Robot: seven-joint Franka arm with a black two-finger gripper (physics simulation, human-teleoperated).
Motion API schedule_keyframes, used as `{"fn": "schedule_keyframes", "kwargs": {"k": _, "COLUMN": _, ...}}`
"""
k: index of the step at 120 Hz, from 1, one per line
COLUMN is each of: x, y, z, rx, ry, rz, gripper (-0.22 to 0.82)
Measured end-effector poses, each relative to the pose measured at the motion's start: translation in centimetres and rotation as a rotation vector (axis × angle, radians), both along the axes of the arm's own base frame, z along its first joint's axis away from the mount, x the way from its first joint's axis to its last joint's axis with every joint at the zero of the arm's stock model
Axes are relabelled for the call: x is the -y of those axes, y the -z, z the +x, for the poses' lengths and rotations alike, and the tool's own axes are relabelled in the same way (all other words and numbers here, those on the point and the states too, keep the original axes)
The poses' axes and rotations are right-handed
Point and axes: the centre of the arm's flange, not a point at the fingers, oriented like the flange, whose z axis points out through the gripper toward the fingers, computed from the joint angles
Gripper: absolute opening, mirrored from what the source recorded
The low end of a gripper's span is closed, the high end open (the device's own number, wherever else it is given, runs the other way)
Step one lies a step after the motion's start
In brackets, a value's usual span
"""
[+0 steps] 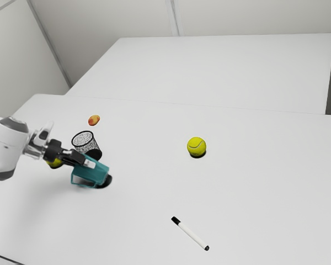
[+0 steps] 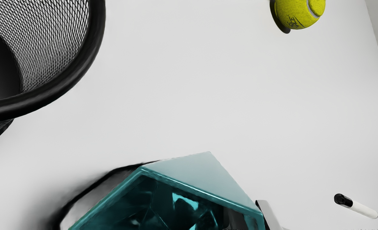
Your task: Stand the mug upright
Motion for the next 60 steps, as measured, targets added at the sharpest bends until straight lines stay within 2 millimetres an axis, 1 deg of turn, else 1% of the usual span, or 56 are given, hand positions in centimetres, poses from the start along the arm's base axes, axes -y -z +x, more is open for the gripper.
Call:
{"fn": "schedule_keyframes", "kwargs": {"k": 3, "x": 0.5, "y": -0.4, "z": 0.0, "rx": 0.011, "ry": 0.009, "rz": -0.001, "gripper": -0.14}}
{"fn": "schedule_keyframes", "kwargs": {"k": 16, "x": 2.4, "y": -2.4, "z": 0.7, "rx": 0.060, "ry": 0.053, "rz": 0.013, "gripper": -0.15}}
{"fn": "schedule_keyframes", "kwargs": {"k": 27, "x": 4.0, "y": -3.7, "z": 1.2, "rx": 0.086, "ry": 0.095, "rz": 0.034, "gripper": -0.16}}
{"fn": "schedule_keyframes", "kwargs": {"k": 36, "x": 5.1, "y": -4.3, "z": 1.7, "rx": 0.098, "ry": 0.122, "rz": 0.055, "gripper": -0.16}}
{"fn": "schedule_keyframes", "kwargs": {"k": 48, "x": 6.4, "y": -5.4, "z": 3.0, "rx": 0.114, "ry": 0.160, "rz": 0.105, "gripper": -0.16}}
{"fn": "schedule_keyframes", "kwargs": {"k": 60, "x": 8.1, "y": -6.8, "z": 5.2, "rx": 0.123, "ry": 0.225, "rz": 0.193, "gripper": -0.16}}
